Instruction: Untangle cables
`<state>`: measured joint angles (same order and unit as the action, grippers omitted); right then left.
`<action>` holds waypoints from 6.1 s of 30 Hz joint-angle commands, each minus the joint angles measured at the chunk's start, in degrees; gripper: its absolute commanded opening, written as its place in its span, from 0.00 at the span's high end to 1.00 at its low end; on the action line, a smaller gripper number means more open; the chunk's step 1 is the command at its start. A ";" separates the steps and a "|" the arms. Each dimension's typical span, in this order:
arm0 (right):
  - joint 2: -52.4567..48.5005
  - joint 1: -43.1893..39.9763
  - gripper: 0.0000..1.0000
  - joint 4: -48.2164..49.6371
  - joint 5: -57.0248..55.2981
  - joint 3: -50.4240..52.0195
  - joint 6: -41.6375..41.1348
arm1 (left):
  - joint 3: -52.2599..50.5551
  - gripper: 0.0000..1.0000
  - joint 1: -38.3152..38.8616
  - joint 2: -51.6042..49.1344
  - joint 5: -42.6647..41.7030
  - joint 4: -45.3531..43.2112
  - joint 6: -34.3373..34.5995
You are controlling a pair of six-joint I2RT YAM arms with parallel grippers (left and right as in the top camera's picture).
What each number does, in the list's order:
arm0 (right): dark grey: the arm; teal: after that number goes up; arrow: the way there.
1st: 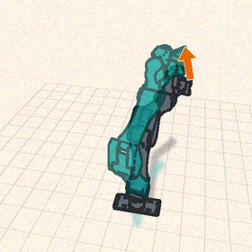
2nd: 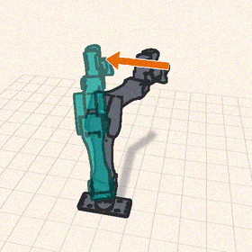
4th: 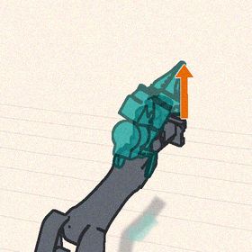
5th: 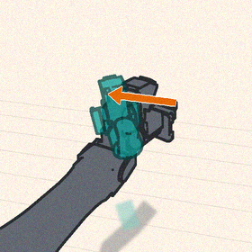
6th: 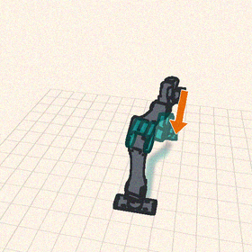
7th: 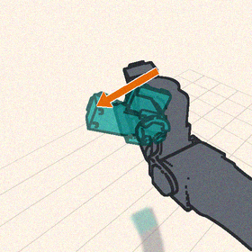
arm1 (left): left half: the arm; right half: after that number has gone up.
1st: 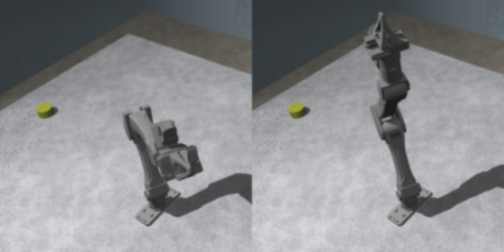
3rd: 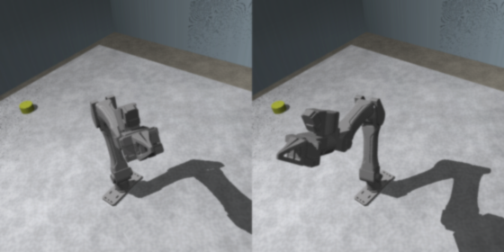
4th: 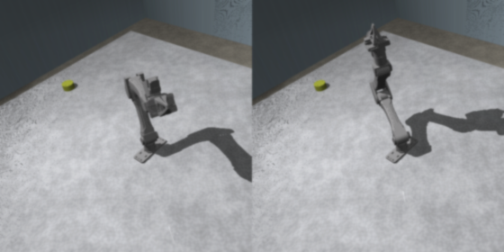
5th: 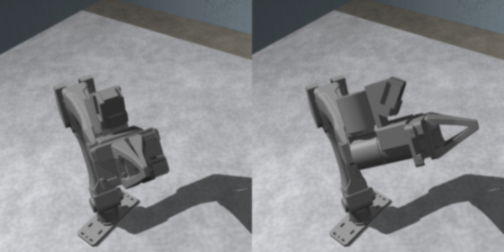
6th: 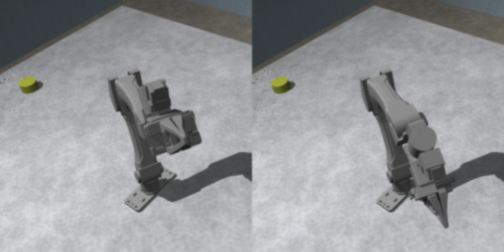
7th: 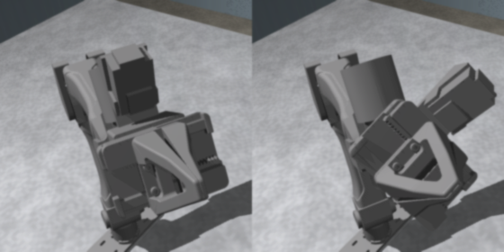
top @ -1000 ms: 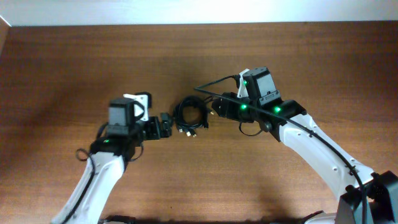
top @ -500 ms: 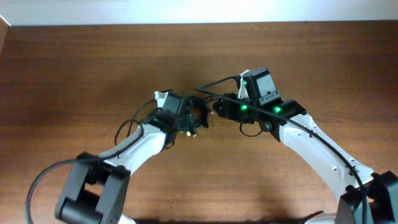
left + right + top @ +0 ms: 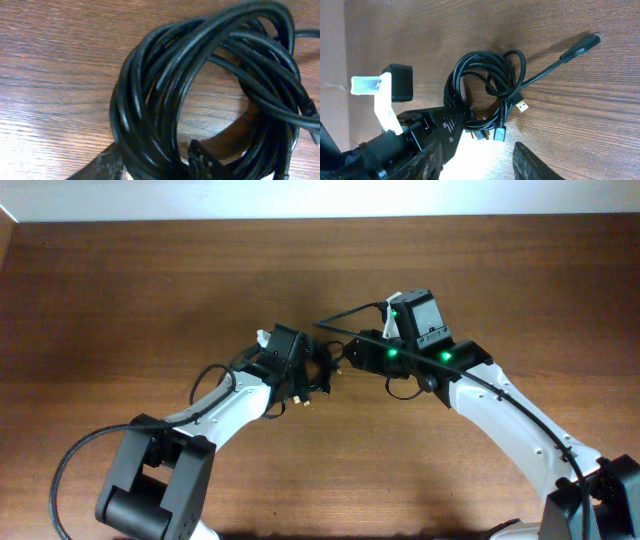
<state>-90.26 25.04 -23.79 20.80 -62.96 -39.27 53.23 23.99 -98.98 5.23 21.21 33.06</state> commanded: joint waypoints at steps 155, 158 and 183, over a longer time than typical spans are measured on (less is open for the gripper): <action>-3.10 0.46 0.36 -4.90 5.55 -0.59 38.84 | 0.39 1.00 -13.16 14.91 -37.29 -2.38 -37.53; -6.29 0.46 0.43 -4.66 5.84 -0.59 38.84 | 0.39 1.00 -13.16 14.91 -37.40 -2.40 -37.53; -5.25 -0.42 0.96 10.19 -10.12 -7.89 24.65 | 0.39 1.00 -13.11 14.88 -37.42 -2.19 -37.94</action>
<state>-96.29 25.47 -16.03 22.39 -69.23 -13.52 53.56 10.59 -84.53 -30.04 18.85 -3.90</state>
